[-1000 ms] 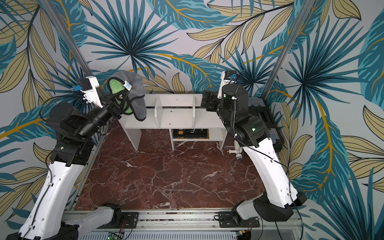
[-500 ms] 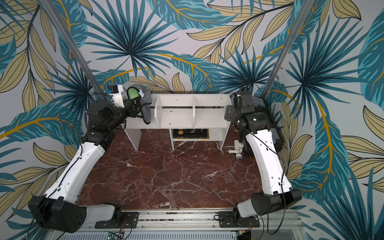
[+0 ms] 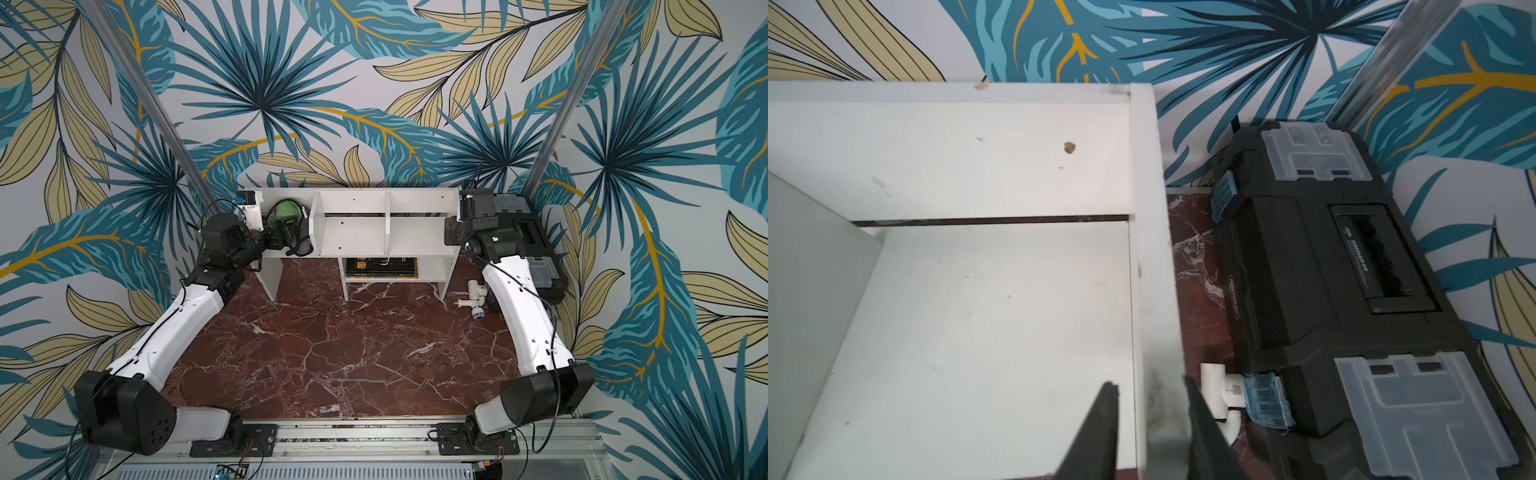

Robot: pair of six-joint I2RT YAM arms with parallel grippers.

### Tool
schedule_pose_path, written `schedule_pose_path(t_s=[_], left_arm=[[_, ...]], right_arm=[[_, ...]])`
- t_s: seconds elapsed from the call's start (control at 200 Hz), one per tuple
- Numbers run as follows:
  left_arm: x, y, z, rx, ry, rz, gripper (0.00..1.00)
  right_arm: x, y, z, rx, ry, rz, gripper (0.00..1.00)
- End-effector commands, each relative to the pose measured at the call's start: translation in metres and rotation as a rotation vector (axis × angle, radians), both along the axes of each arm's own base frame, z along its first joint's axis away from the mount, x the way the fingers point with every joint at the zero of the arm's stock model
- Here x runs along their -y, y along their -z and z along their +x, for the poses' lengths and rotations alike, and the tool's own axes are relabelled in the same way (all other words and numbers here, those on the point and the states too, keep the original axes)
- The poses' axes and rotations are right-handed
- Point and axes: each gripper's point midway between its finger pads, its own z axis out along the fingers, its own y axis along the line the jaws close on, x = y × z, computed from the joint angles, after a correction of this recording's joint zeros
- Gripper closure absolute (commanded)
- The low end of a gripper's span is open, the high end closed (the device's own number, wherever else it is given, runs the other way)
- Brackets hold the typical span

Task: Wipe the bookshelf clean with a cloth
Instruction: Hold the shelf at the center of the board, then wipe the dust from the shelf.

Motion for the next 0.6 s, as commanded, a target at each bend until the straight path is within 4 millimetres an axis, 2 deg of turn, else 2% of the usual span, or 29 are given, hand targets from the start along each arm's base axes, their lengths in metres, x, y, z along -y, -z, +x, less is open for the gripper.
schedule_pose_path(t_s=[0.0,0.18,0.27,0.391,0.501,0.596], left_arm=[[-0.002,0.011,-0.013,-0.014,-0.062,0.12,0.21],[-0.011,0.05,-0.008,-0.127,-0.15,0.194,0.18],[-0.008,0.064,-0.004,-0.155,-0.138,0.202,0.23],[-0.012,0.076,0.0,-0.192,-0.17,0.212,0.41],[-0.016,0.083,0.0,-0.214,-0.196,0.219,0.61],[-0.027,0.084,-0.003,-0.23,-0.254,0.232,0.81]], right_arm=[[-0.005,-0.005,-0.004,0.025,-0.035,0.008,0.85],[-0.006,0.0,-0.005,0.015,-0.035,0.011,0.97],[-0.005,-0.002,-0.007,0.022,-0.036,0.01,1.0],[-0.004,-0.004,-0.008,0.028,-0.034,0.01,1.0],[-0.007,-0.003,-0.007,0.028,-0.042,0.025,1.0],[-0.009,-0.002,-0.006,0.028,-0.045,0.033,1.0]])
